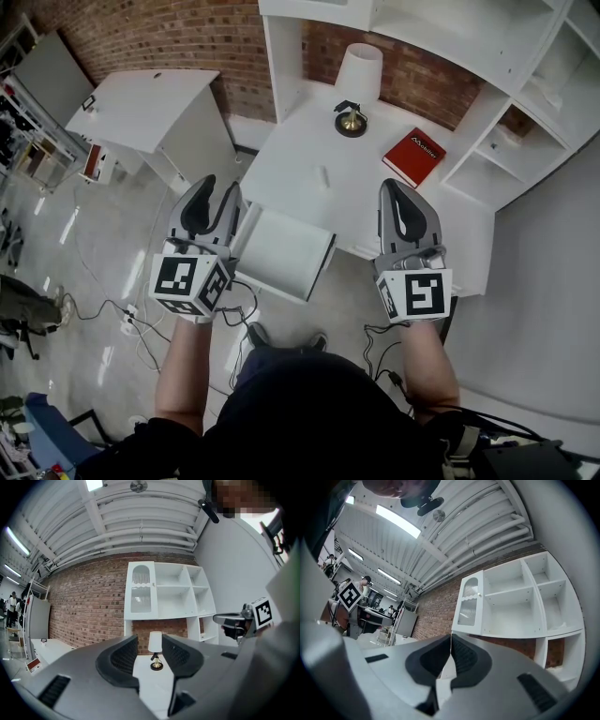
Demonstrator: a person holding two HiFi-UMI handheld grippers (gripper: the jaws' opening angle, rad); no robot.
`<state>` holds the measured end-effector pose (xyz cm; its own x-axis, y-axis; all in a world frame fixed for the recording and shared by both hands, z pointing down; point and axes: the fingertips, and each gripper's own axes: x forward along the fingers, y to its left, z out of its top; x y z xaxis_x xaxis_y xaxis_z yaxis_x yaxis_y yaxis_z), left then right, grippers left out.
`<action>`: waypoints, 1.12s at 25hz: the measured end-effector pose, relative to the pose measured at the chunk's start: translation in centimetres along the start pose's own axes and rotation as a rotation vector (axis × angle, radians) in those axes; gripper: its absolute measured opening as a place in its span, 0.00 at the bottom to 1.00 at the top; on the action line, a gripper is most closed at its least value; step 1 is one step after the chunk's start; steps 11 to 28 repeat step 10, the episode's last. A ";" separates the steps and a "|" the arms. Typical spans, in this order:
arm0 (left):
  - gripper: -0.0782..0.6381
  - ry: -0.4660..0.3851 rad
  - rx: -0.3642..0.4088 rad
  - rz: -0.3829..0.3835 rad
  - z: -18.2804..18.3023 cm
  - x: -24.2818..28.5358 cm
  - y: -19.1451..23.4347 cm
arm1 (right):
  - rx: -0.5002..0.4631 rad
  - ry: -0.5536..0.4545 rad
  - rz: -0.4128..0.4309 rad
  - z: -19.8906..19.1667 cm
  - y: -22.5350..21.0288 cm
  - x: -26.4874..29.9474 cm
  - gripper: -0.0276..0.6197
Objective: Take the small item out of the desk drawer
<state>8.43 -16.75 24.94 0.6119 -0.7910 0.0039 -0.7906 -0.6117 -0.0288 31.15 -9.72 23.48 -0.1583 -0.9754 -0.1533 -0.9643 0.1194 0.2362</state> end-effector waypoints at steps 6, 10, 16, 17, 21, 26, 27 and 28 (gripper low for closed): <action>0.33 0.007 0.000 0.000 0.0 -0.1 -1.2 | 0.003 -0.003 -0.009 0.1 -1.2 -1.1 0.05; 0.33 0.002 0.002 -0.003 0.1 -0.1 -2.1 | -0.010 -0.001 -0.010 -0.1 -1.6 -1.9 0.05; 0.33 0.002 0.002 -0.003 0.1 -0.1 -2.1 | -0.010 -0.001 -0.010 -0.1 -1.6 -1.9 0.05; 0.33 0.002 0.002 -0.003 0.1 -0.1 -2.1 | -0.010 -0.001 -0.010 -0.1 -1.6 -1.9 0.05; 0.33 0.002 0.002 -0.003 0.1 -0.1 -2.1 | -0.010 -0.001 -0.010 -0.1 -1.6 -1.9 0.05; 0.33 0.002 0.002 -0.003 0.1 -0.1 -2.1 | -0.010 -0.001 -0.010 -0.1 -1.6 -1.9 0.05; 0.33 0.002 0.002 -0.003 0.1 -0.1 -2.1 | -0.010 -0.001 -0.010 -0.1 -1.6 -1.9 0.05; 0.33 0.002 0.002 -0.003 0.1 -0.1 -2.1 | -0.010 -0.001 -0.010 -0.1 -1.6 -1.9 0.05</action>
